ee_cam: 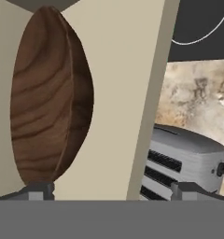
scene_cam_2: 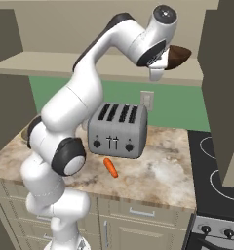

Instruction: Pick both bowls and place them on the counter. Then place the carrot in one bowl and place the sugar cube in the other bowl.

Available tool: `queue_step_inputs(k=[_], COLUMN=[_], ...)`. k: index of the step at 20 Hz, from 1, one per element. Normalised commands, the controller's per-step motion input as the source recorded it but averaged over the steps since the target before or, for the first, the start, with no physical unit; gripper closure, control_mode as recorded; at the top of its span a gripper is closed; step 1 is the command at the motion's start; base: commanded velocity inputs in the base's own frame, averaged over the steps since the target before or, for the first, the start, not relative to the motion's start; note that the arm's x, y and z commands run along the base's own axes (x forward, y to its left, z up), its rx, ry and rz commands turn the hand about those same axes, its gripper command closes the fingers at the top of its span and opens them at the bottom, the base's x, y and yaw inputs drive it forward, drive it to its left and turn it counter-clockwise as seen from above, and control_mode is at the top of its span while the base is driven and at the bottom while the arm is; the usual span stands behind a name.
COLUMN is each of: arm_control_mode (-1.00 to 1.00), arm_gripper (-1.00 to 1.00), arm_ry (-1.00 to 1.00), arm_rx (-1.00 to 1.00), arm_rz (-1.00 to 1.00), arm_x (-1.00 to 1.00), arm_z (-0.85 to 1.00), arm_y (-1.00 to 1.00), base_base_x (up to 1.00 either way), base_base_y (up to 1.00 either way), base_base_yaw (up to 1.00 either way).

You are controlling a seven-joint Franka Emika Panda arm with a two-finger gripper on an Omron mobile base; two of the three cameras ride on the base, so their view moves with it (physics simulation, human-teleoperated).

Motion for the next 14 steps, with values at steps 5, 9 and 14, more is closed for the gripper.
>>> queue_step_inputs(k=[5, 9, 14], arm_control_mode=[-1.00, -1.00, -1.00], arm_gripper=[-1.00, -1.00, -1.00], arm_ry=[0.00, 0.00, 0.00], arm_rx=[0.00, 0.00, 0.00], arm_rz=[0.00, 0.00, 0.00], arm_x=[0.40, 0.34, 0.35], arm_z=[-0.10, -0.09, -0.06], arm_y=[-0.16, -0.18, -0.16], base_base_x=[0.00, 0.00, 0.00], base_base_y=[0.00, 0.00, 0.00], base_base_yaw=[0.00, 0.00, 0.00])
